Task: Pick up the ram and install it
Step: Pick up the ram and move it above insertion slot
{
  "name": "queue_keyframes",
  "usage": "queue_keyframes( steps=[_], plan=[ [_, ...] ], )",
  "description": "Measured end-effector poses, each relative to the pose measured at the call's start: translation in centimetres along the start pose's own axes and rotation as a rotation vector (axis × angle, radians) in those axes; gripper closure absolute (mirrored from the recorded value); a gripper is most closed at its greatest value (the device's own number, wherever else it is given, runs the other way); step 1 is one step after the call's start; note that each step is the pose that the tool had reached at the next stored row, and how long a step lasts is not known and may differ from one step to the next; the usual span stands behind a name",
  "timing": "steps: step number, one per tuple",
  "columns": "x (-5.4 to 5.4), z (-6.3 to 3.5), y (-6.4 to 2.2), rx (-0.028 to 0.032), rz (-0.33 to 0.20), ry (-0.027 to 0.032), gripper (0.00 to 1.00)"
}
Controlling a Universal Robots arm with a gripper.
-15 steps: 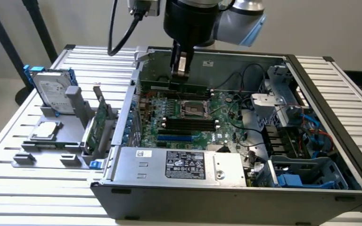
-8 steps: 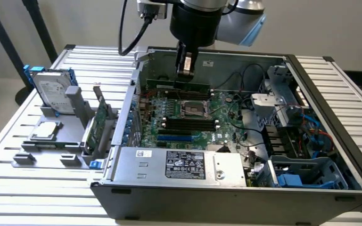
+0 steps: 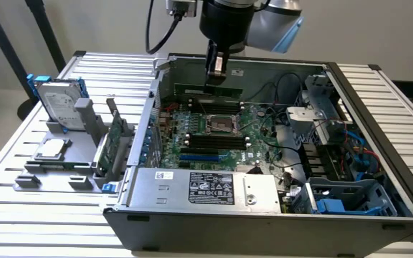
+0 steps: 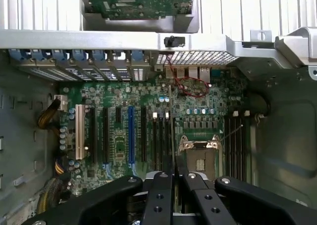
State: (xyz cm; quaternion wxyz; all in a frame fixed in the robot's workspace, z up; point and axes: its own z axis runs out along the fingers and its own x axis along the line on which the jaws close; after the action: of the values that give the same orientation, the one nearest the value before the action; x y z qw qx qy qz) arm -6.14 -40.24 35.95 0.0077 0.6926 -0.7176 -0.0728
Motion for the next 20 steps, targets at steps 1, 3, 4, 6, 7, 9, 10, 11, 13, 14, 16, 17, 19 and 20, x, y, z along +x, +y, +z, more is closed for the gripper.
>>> queue_keyframes(
  steps=[1, 3, 4, 6, 7, 9, 10, 11, 13, 14, 16, 17, 19, 20],
  plan=[
    [-0.3, 0.05, -0.16, 0.0044, 0.000, 0.0022, 0.86],
    [-0.9, 0.12, -0.56, 0.0155, -0.001, 0.0069, 0.86],
    [-1.1, 0.13, -0.77, 0.0220, -0.001, 0.0096, 0.86],
    [-1.5, 0.15, -1.20, 0.0375, -0.002, 0.0166, 0.86],
    [-1.7, 0.16, -1.35, 0.0448, -0.001, 0.0224, 0.86],
    [-1.9, 0.19, -1.53, 0.0558, 0.000, 0.0406, 0.86],
    [-1.9, 0.20, -1.57, 0.0604, 0.001, 0.0527, 0.86],
    [-2.0, 0.23, -1.58, 0.0645, 0.004, 0.0625, 0.86],
    [-2.0, 0.30, -1.60, 0.0715, 0.012, 0.0771, 0.86],
    [-2.0, 0.36, -1.60, 0.0740, 0.017, 0.0811, 0.86],
    [-2.1, 0.59, -1.63, 0.0758, 0.025, 0.0818, 0.86],
    [-2.1, 0.73, -1.65, 0.0764, 0.033, 0.0813, 0.86],
    [-2.1, 1.01, -1.68, 0.0775, 0.056, 0.0797, 0.86],
    [-2.1, 1.16, -1.70, 0.0781, 0.069, 0.0786, 0.86]
  ],
)
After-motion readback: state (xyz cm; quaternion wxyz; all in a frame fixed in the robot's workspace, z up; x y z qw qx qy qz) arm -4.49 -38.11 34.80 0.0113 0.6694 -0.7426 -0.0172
